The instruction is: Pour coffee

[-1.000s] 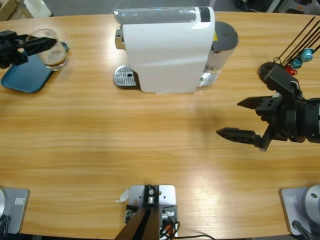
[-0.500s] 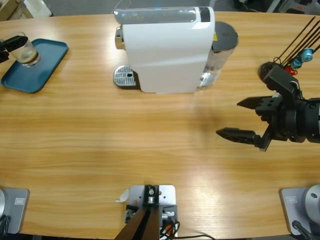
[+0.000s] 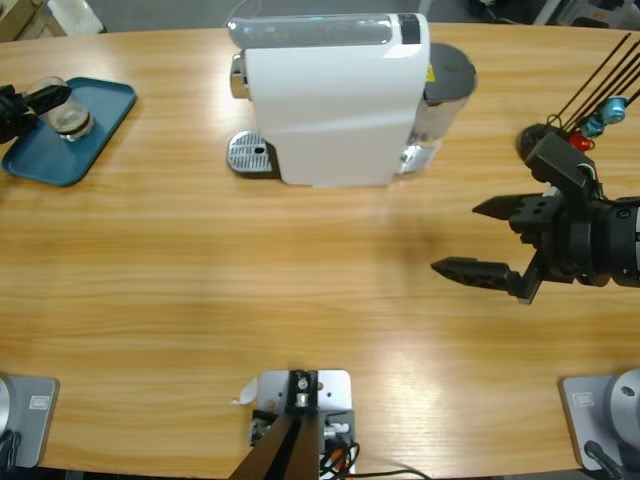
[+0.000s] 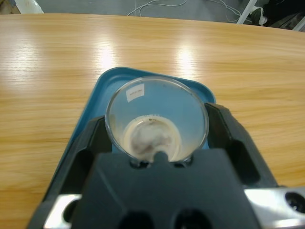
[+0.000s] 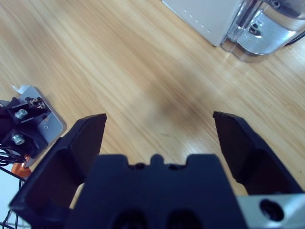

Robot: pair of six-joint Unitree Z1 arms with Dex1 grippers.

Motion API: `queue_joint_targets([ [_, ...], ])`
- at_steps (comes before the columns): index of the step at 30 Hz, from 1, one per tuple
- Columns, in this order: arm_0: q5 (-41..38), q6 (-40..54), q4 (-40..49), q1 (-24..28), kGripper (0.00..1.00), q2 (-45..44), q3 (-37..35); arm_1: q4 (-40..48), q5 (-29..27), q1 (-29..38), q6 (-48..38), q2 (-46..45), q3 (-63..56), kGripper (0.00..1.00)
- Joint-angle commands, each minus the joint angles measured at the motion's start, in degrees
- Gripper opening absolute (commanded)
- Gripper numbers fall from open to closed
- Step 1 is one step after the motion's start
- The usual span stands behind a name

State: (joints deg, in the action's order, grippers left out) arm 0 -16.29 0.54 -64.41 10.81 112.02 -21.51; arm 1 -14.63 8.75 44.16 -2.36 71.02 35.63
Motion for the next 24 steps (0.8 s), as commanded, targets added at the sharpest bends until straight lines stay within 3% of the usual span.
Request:
queue_joint_targets([
  [1,0.2,-0.9,0.2,-1.8,0.924,-1.6,4.3,0.3,1.2,0.5,-0.1,2.0,0.2,1.0],
  [3,0.2,-0.9,0.9,-1.6,0.983,-3.5,5.3,0.2,1.2,0.5,-0.1,1.9,0.2,1.0],
  [10,0.2,-1.0,3.1,0.1,0.987,-9.0,6.9,-0.6,1.3,0.5,-0.2,0.6,0.2,1.0],
  [13,0.0,-1.0,6.4,-0.1,0.983,-16.7,7.3,-0.9,1.3,0.5,-0.2,0.1,0.2,1.0],
  [15,-0.4,-0.9,14.7,-0.3,0.977,-24.3,5.0,-0.9,1.3,0.5,-0.2,-0.3,0.1,1.0],
  [18,-0.9,0.3,33.9,-2.0,0.979,-36.5,-2.8,-0.9,1.4,0.5,-0.2,-0.8,0.1,1.0],
  [21,-1.0,1.8,55.9,-8.6,0.987,-44.5,-14.6,-0.7,1.2,0.5,-0.2,-1.6,-0.1,1.0],
  [24,-3.7,2.6,64.6,-18.7,0.986,-48.5,-19.5,-0.7,1.0,0.5,-0.1,-2.8,-0.2,1.0],
])
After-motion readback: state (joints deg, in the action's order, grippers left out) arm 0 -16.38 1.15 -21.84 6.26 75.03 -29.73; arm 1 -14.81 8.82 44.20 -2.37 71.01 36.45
